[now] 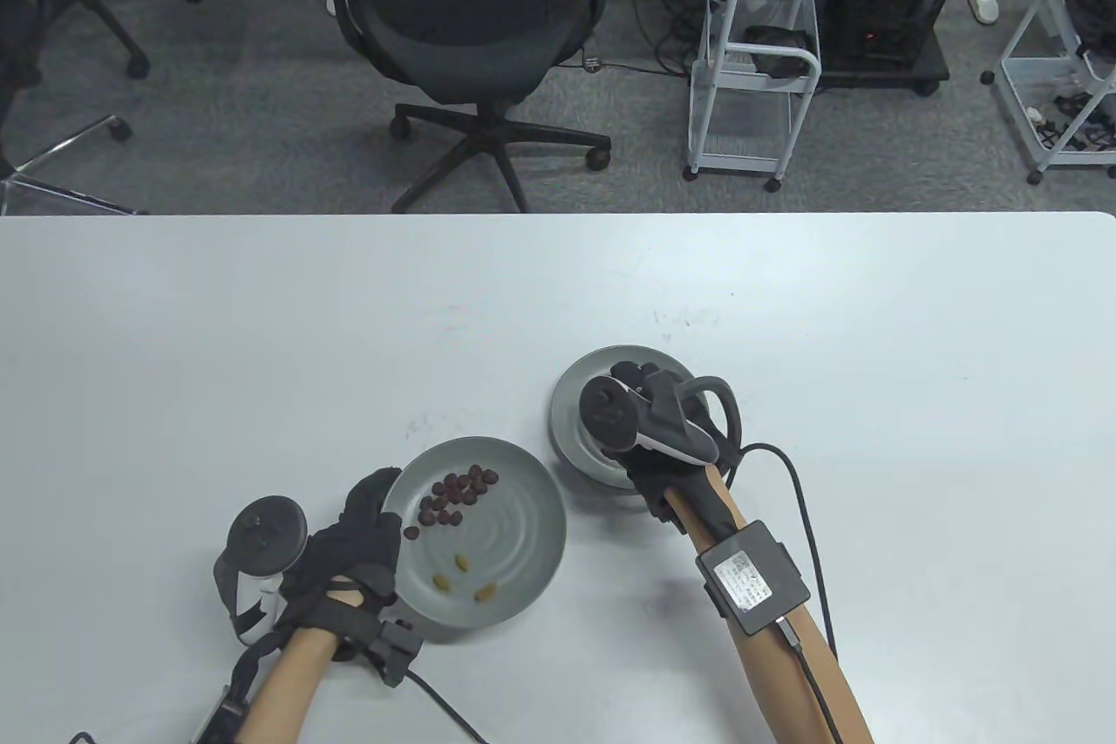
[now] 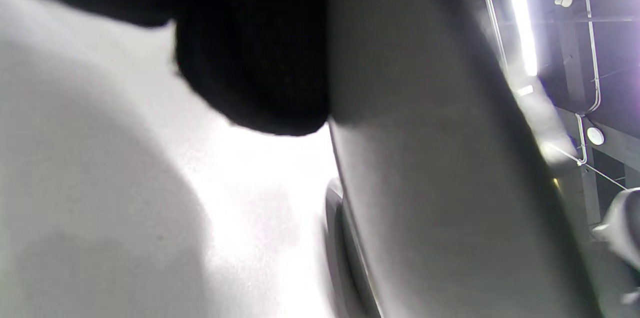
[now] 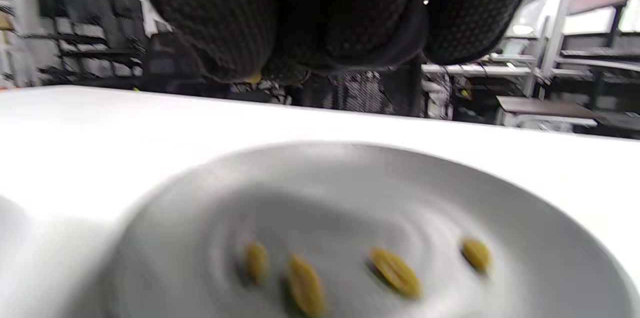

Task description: Pick raisins with hand pinch into plate

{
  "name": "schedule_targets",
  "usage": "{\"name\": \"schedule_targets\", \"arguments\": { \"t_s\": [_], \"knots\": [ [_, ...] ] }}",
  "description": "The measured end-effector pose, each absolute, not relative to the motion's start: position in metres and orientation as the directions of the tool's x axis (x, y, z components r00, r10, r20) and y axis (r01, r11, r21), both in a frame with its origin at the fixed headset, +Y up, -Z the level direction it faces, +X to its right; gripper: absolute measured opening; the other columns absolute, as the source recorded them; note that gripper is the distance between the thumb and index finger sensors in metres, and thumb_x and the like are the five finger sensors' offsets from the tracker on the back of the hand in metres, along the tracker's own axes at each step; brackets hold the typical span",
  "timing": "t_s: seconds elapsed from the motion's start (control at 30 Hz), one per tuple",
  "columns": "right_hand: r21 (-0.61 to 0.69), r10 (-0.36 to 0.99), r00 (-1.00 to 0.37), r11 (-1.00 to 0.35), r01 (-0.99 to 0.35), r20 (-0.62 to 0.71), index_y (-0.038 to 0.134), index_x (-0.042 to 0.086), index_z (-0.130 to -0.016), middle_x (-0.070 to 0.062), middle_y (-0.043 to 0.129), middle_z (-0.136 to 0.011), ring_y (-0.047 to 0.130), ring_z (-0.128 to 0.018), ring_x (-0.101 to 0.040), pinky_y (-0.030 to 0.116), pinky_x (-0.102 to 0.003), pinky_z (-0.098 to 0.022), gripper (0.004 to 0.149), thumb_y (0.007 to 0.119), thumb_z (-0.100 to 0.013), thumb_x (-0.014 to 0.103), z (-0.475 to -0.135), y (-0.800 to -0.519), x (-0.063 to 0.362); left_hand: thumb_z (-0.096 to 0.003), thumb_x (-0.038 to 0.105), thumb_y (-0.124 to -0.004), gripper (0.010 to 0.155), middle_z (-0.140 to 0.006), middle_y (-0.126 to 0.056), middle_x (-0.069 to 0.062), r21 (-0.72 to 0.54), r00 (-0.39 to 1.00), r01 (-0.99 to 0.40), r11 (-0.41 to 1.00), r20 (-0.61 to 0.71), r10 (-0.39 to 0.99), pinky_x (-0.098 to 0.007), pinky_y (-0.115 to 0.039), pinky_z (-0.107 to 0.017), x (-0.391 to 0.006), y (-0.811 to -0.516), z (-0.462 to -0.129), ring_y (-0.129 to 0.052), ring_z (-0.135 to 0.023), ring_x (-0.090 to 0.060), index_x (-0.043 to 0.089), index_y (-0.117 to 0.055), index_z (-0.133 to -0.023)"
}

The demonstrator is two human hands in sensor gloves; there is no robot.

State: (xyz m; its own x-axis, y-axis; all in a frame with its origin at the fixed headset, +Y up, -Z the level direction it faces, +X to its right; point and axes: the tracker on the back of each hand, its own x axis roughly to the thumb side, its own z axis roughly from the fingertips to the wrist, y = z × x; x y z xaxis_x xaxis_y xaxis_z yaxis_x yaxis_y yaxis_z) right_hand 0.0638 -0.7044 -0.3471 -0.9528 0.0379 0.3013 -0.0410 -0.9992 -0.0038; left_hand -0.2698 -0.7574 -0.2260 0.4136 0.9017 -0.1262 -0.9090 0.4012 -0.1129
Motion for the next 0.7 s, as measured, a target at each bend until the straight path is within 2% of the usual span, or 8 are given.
{"name": "schedule_targets", "arguments": {
  "t_s": [0.1,0.33,0.7],
  "knots": [
    [0.020,0.012,-0.968,-1.000,-0.007,0.252,0.086,0.014,-0.084,-0.010,0.089,-0.071,0.092,-0.049,-0.025,0.079,-0.055,-0.058,0.042,0.085,-0.049,0.036,-0.357,-0.724,0.072,-0.0481,0.030,-0.067,0.061,-0.079,-0.088,-0.013,-0.115,0.416,-0.908,0.403,-0.129,0.900,-0.034,-0.092,-0.009,-0.269,-0.758,-0.226,-0.106,-0.019,-0.020,0.017,-0.054,-0.106],
    [0.030,-0.056,-0.973,-0.997,0.065,0.223,0.087,0.015,-0.083,-0.009,0.090,-0.071,0.092,-0.049,-0.025,0.079,-0.055,-0.057,0.040,0.085,-0.048,0.036,-0.365,-0.745,0.074,-0.0480,0.030,-0.067,0.061,-0.079,-0.088,-0.014,-0.118,0.422,-0.905,0.409,-0.134,0.896,-0.034,-0.091,-0.009,-0.268,-0.759,-0.226,-0.106,-0.019,-0.020,0.017,-0.054,-0.106],
    [0.048,-0.120,-0.972,-0.990,0.132,0.202,0.087,0.017,-0.083,-0.008,0.090,-0.072,0.092,-0.050,-0.026,0.079,-0.055,-0.058,0.040,0.085,-0.049,0.037,-0.363,-0.750,0.066,-0.0480,0.030,-0.067,0.061,-0.079,-0.088,-0.014,-0.119,0.424,-0.904,0.410,-0.132,0.896,-0.034,-0.092,-0.009,-0.268,-0.758,-0.227,-0.106,-0.019,-0.020,0.017,-0.054,-0.106]
  ]
}}
